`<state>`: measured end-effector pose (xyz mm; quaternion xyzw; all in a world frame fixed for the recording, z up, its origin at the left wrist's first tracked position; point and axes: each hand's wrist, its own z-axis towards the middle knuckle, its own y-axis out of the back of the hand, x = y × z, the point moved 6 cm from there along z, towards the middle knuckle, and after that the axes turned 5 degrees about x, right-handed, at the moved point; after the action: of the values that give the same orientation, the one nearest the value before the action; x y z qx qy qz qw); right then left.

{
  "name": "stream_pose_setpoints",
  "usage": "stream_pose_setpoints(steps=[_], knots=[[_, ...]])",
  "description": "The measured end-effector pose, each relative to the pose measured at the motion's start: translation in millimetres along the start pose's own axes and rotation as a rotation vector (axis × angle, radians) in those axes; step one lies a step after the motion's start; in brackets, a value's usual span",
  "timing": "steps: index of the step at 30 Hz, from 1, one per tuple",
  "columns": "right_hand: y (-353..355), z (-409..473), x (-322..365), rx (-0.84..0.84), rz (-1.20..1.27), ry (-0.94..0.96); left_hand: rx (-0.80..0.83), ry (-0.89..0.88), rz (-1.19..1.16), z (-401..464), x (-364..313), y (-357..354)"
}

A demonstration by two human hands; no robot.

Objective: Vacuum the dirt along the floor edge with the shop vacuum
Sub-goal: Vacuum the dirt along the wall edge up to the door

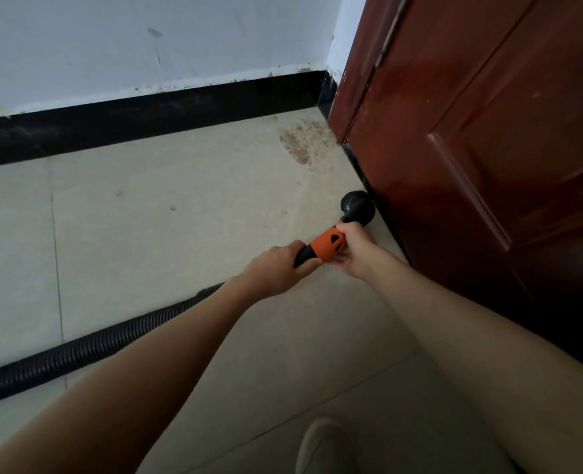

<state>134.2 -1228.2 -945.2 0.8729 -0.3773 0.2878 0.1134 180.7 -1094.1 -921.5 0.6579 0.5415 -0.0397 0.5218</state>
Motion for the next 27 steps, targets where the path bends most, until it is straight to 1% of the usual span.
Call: stream_pose_setpoints(steps=[5, 9, 13, 19, 23, 27], knots=[[-36, 11, 11, 0.05, -0.066, -0.002, -0.116, 0.075, -0.081, 2, 26, 20], [-52, 22, 23, 0.067, -0.095, 0.029, -0.159, 0.102, -0.094, 8, 35, 33], [-68, 31, 35, 0.096, -0.118, 0.027, -0.179, 0.12, -0.132, 17, 43, 47], [-101, 44, 53, 0.126, -0.134, 0.052, -0.195, 0.139, -0.117, 32, 59, 73], [-124, 55, 68, 0.125, -0.158, 0.065, -0.216, 0.153, -0.139, 44, 72, 92], [-147, 64, 86, 0.123, -0.201, 0.082, -0.202, 0.165, -0.154, 59, 82, 114]])
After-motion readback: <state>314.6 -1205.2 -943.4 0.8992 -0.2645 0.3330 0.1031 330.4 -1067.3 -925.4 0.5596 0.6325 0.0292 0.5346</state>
